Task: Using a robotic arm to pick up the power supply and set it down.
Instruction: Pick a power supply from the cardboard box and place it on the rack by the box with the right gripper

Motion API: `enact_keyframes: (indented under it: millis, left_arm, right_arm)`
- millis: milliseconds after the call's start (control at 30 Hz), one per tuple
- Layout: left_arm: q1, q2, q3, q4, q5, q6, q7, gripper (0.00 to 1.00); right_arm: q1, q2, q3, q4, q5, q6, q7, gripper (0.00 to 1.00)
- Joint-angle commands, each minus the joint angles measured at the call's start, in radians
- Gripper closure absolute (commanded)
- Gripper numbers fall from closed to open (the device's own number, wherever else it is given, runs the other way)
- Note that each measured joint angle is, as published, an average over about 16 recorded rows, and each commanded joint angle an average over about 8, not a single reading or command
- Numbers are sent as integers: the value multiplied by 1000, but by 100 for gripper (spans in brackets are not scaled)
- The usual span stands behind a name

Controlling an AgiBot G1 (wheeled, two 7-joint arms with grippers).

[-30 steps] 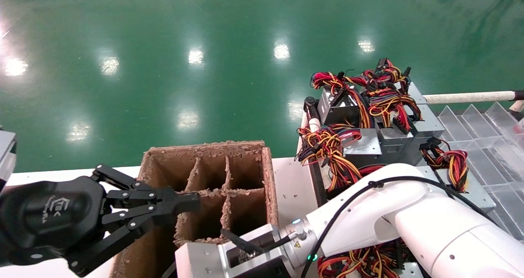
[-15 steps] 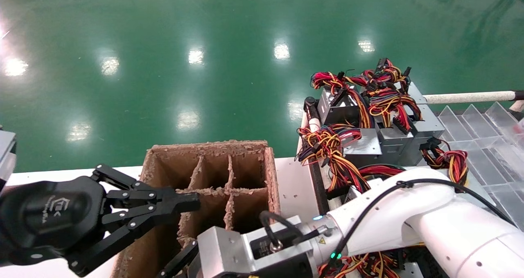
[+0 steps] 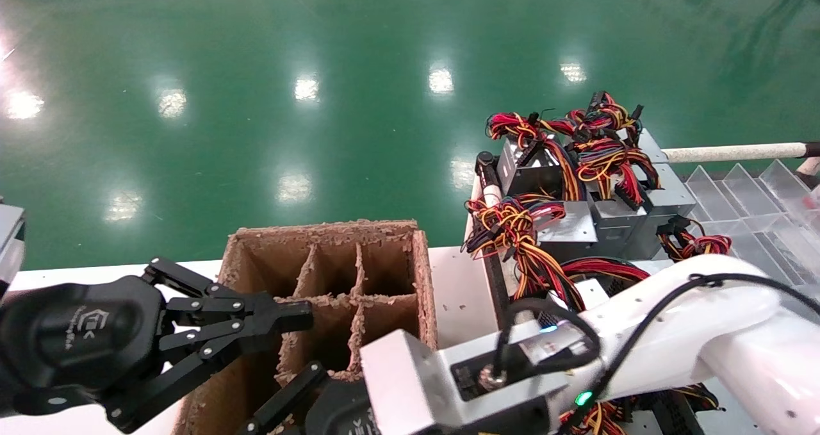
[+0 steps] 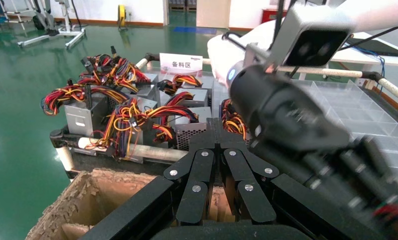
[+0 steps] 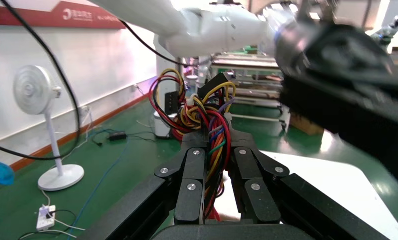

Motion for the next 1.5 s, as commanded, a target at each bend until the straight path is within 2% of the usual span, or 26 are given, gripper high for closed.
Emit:
enact_keyframes:
  millis: [33,367,667,933,1500]
  left_arm:
    - [0,0,0,0,0,0,0,100]
    - [0,0,0,0,0,0,0,100]
    - [0,0,0,0,0,0,0,100]
    - [0,0,0,0,0,0,0,100]
    - [0,0,0,0,0,0,0,100]
  right_arm:
    - [5,16,-6,35,20,1,10,100]
    - [56,162,9,222,133,5,52,100]
    - [170,326,46,374,178,27,131,100]
    - [273,530,76,493,160,53,251,100]
    - [465,1028,128,516,132,-8,409,100]
